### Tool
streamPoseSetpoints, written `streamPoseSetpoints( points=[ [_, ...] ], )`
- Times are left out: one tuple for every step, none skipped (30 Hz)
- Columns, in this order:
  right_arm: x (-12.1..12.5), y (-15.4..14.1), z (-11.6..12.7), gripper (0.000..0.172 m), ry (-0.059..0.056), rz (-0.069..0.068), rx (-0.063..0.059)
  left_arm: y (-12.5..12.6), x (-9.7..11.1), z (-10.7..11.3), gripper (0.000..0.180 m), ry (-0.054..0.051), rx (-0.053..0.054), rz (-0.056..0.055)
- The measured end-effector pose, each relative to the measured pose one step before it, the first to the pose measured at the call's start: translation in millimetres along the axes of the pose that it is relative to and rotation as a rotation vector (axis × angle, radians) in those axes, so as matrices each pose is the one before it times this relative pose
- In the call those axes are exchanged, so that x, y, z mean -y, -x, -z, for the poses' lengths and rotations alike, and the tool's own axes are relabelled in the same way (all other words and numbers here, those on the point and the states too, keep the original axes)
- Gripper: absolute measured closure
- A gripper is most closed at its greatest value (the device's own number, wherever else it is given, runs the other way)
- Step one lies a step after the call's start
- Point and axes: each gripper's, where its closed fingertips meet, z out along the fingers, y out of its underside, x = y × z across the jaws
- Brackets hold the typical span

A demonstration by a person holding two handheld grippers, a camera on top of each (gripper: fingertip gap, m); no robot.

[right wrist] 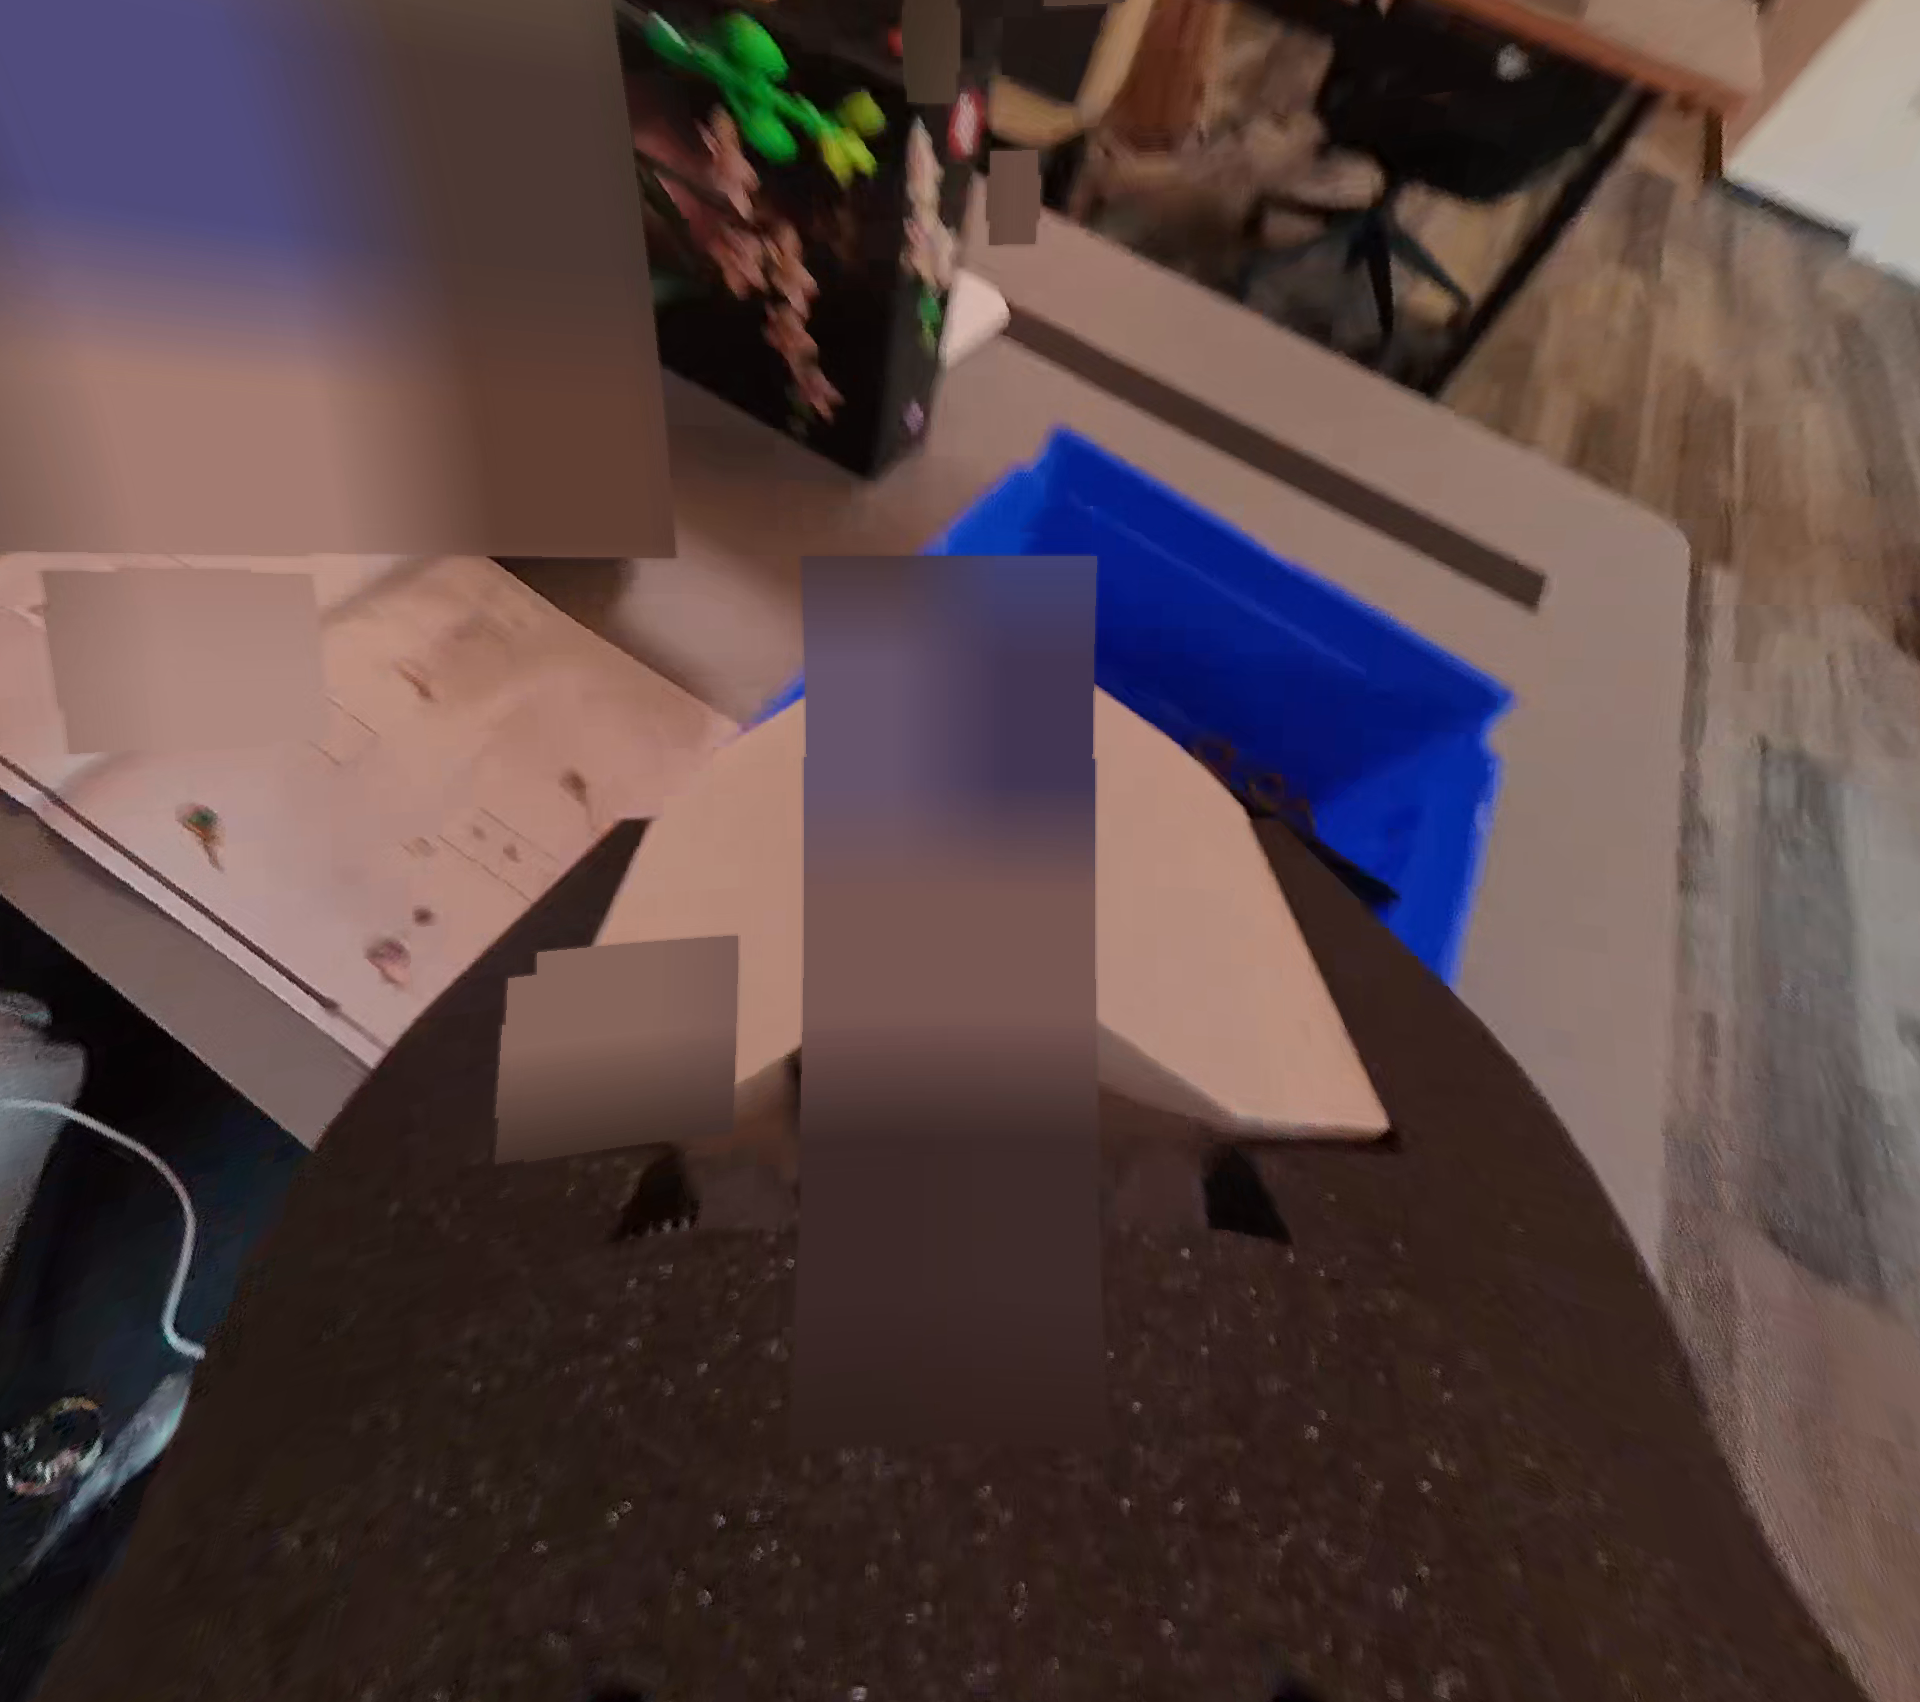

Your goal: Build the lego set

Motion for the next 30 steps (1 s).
streamPoseSetpoints(
  points=[
    [-12.33,-11.83,-0.39,0.143,0.0537,-0.0078,-0.0123,-2.45,-0.18,0.06,0.18,-0.0006,-0.0031,-0.0232],
    [-10.98,-7.35,-2.76,0.148,0.0497,-0.003,-0.0016,-0.53,-0.76,-0.13,0.18,0.006,0.0117,-0.0217],
    [-9.38,-4.61,-3.67,0.172,0.0444,0.0216,0.0174,-0.24,-1.25,-1.67,0.18,0.0118,0.0141,-0.0187],
    [-5.54,-0.99,-6.83,0.172,0.0347,0.0403,0.0208,-1.1,-1.7,-1.58,0.179,0.0145,0.0045,-0.0179],
    [-4.39,-0.85,-7.86,0.172,0.0359,0.0586,0.0233,-0.73,-1.64,-1.35,0.176,0.0147,0.0041,-0.0155],
    [-2.95,2.56,-10.71,0.172,0.0393,0.0805,0.0396,-0.45,-1.22,-1.38,0.174,0.0115,0.005,-0.0121],
    [-3.34,4.48,-12.61,0.172,0.0442,0.106,0.0585,-0.27,-0.83,-1.22,0.173,0.0081,0.0039,-0.0083],
    [-4.29,2.6,-14.4,0.168,0.0494,0.1204,0.0501,0.24,-0.51,-0.87,0.172,0.0057,0.0048,-0.0043],
    [-5.22,0.98,-15.71,0.161,0.0524,0.119,0.0408,0.55,-0.31,-0.59,0.172,0.0039,0.0059,-0.0012],
    [-8.18,2.1,-16.2,0.162,0.0639,0.1179,0.0505,0.36,-0.19,-0.26,0.172,0.0019,0.0046,-0.0009],
    [-7.81,0.87,-15.98,0.162,0.0585,0.0906,0.0415,0.28,0.07,-0.24,0.172,0.0005,0.0041,-0.0009],
    [-4.63,0.25,-14.25,0.161,0.034,0.0545,0.0363,0.76,0.04,-0.18,0.172,-0.0008,0.0062,0.0007],
    [-2.82,1.82,-11.76,0.163,0.02,0.0309,0.0452,0.94,0.19,-0.08,0.171,-0.0012,0.0068,0.002],
    [-0.62,0.82,-8.96,0.164,0.0015,0.0141,0.0344,0.71,0.26,-0.13,0.171,-0.0019,0.0056,0.0017],
    [-0.11,0.76,-6.82,0.164,-0.0027,0.0048,0.0297,0.68,0.24,0.36,0.171,-0.003,0.0049,0.0011],
    [-0.64,0.76,-5.38,0.166,0.0038,0.0059,0.0229,0.24,0.34,0.28,0.171,-0.0041,0.0035,0.0007],
    [-1.4,-1.07,-4.34,0.163,0.0099,0.0092,0.0044,0.41,0.46,0.34,0.171,-0.0038,0.0028,0.0022],
    [-1.43,-2.48,-3.62,0.166,0.0085,0.0104,-0.0087,0.79,0.08,0.45,0.171,-0.0024,0.0023,0.0051],
    [-0.81,-2.08,-2.85,0.165,0.0027,0.0065,-0.008,0.52,0.0,0.19,0.171,-0.0006,0.0,0.0072],
    [0.15,1.03,-2.97,0.165,-0.0032,0.0028,0.0132,0.26,-0.05,-0.08,0.171,0.001,-0.0033,0.0074],
    [-0.34,1.9,-2.72,0.165,0.0031,0.0017,0.0205,0.21,-0.17,-0.24,0.171,0.0027,-0.0042,0.0076],
    [0.04,0.28,-1.74,0.167,0.0033,0.0033,0.0095,0.21,-0.4,-0.2,0.171,0.0046,-0.003,0.0083],
    [1.66,-1.41,-0.89,0.167,-0.0053,0.0017,0.0059,0.31,-0.68,-0.58,0.17,0.0066,-0.003,0.0083],
    [-0.23,0.01,-0.26,0.167,0.0029,-0.0051,0.0109,0.14,-0.66,-0.66,0.17,0.0078,-0.0047,0.0072],
    [-0.12,0.74,-0.79,0.166,0.0006,-0.013,0.0206,-0.03,-0.53,-0.66,0.169,0.0063,-0.0061,0.0045],
    [-0.15,0.62,-0.42,0.169,-0.0022,-0.0146,0.0146,-0.15,-0.17,-0.67,0.169,0.0032,-0.0057,0.0014],
    [-0.14,0.01,0.19,0.168,-0.0043,-0.0083,0.007,-0.01,0.0,-0.71,0.169,0.0013,-0.004,-0.0001],
    [0.41,-0.22,-0.54,0.168,-0.0031,-0.0112,0.0056,-0.21,0.04,-0.46,0.169,0.0005,-0.0038,-0.0012],
    [0.16,-0.13,0.09,0.168,-0.0046,-0.0127,0.001,-0.72,0.19,-0.53,0.169,-0.0007,-0.0054,-0.0027],
    [-0.52,-0.65,0.78,0.171,-0.0022,-0.0111,-0.007,-0.53,0.57,-0.41,0.169,-0.0015,-0.0041,-0.0025]
  ],
)
